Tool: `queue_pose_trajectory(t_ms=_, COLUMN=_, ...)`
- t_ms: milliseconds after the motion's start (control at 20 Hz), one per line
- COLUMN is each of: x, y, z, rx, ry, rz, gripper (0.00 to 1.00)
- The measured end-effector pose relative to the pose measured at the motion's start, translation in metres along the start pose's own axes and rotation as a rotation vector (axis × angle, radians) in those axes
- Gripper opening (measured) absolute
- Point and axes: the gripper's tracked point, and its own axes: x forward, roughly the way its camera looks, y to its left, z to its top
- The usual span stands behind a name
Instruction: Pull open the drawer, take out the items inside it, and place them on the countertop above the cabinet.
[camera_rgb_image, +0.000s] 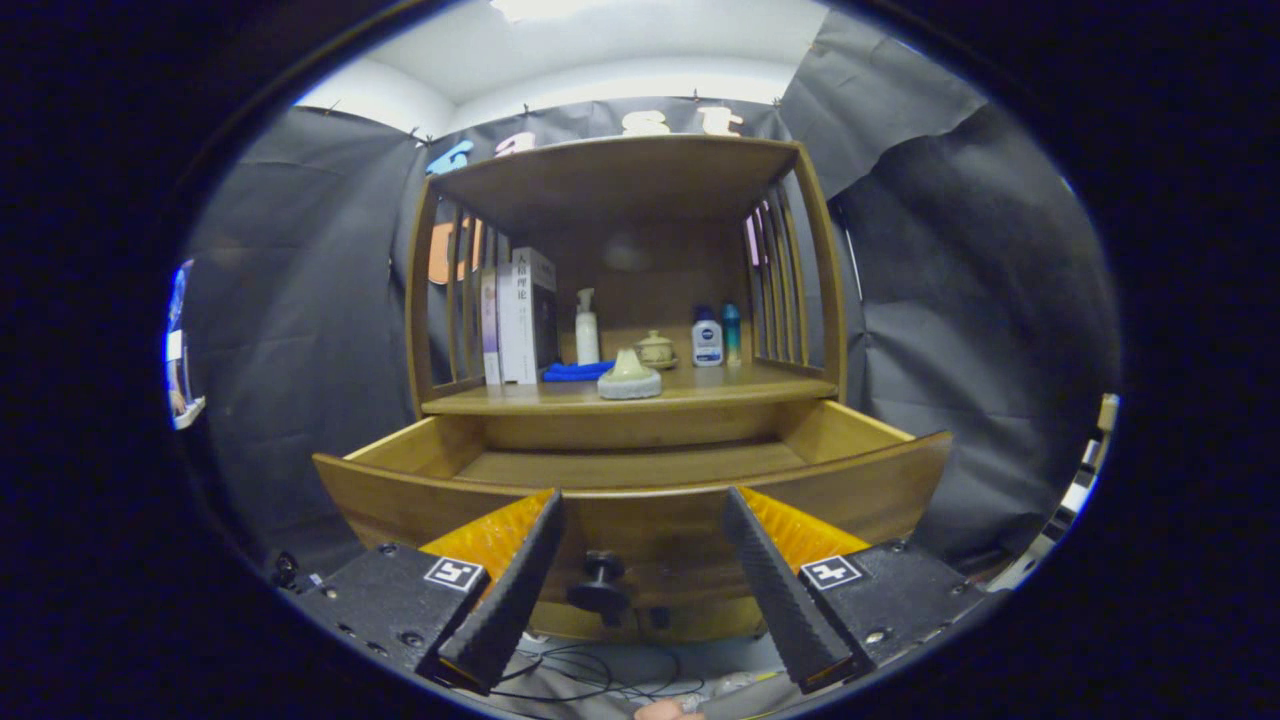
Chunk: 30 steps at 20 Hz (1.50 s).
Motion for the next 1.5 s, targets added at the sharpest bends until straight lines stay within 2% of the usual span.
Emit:
queue_pose_trajectory(t_ms=200, x=0.011, y=0.007, z=-0.018, rx=0.019, ry=0.048, rz=0.012, gripper=1.0)
queue_pose_trajectory(t_ms=350, x=0.022, y=0.005, z=-0.03, rx=0.009, ry=0.091, rz=-0.019, gripper=1.0)
queue_pose_trajectory(t_ms=400, x=0.023, y=0.006, z=-0.024, rx=0.016, ry=0.057, rz=-0.025, gripper=1.0)
queue_pose_trajectory(t_ms=1000, x=0.026, y=0.013, z=-0.031, rx=0.005, ry=0.058, rz=-0.03, gripper=0.99)
queue_pose_trajectory(t_ms=1500, x=0.087, y=0.016, z=-0.012, rx=-0.008, ry=0.063, rz=-0.05, gripper=0.99)
